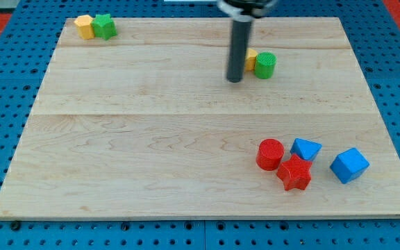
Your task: Push the yellow heart close to the yellow hexagon
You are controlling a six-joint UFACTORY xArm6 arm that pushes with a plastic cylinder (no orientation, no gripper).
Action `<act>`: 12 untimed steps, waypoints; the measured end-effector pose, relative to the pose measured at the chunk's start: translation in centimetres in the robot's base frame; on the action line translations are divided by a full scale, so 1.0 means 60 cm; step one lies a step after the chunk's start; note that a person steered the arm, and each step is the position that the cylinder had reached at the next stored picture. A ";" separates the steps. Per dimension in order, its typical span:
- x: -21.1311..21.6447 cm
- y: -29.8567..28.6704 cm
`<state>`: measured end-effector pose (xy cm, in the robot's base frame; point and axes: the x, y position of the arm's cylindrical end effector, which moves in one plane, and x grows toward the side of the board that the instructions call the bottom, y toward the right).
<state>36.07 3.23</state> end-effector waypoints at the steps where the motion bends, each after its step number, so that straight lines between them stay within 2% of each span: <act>1: 0.016 -0.034; 2: 0.047 0.060; 3: 0.048 0.173; 4: 0.029 0.186; 6: -0.012 0.176; 8: -0.013 0.067; 10: -0.003 0.144; 12: -0.073 0.109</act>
<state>31.71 9.78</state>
